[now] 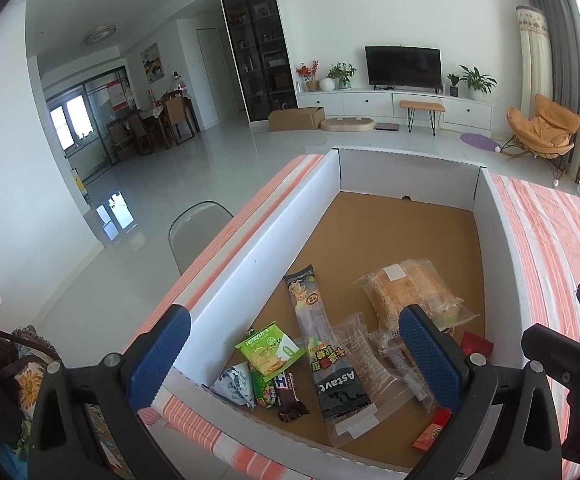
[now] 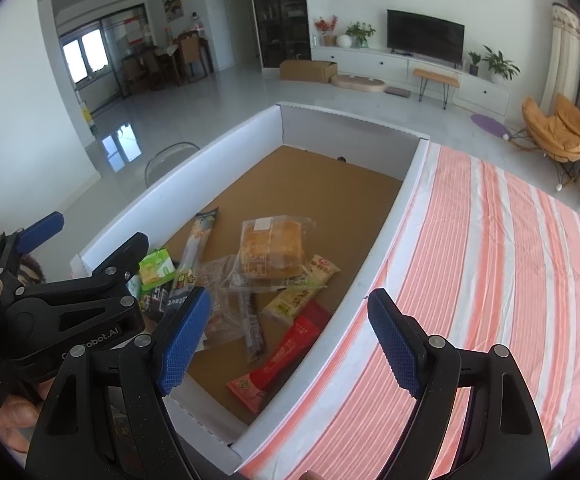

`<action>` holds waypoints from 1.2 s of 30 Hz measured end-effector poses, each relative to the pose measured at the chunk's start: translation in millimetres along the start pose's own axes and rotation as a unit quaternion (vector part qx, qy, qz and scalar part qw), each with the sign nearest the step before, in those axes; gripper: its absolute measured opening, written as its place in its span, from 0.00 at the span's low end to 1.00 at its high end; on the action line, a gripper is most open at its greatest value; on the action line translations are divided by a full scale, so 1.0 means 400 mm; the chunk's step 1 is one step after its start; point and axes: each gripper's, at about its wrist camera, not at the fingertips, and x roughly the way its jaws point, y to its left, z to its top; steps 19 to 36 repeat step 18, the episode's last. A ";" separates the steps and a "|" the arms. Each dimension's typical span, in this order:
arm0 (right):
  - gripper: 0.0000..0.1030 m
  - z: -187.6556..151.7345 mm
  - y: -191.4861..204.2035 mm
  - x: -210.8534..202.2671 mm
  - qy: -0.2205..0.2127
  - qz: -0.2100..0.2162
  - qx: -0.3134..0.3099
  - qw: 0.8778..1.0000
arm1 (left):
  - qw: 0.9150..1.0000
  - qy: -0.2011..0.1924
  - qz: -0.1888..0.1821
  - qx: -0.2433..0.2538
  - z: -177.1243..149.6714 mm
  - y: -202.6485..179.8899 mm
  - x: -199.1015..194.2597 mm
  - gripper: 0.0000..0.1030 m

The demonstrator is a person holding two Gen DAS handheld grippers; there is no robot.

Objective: Organize snacks

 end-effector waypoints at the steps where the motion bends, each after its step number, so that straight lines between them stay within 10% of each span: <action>1: 0.81 0.000 0.000 0.001 0.001 0.000 0.000 1.000 | 1.000 0.001 0.000 -0.001 -0.001 0.001 0.002 1.00; 36: 0.81 0.001 0.012 0.005 0.006 0.001 -0.004 1.000 | 1.000 0.008 -0.020 -0.013 -0.008 0.015 0.000 1.00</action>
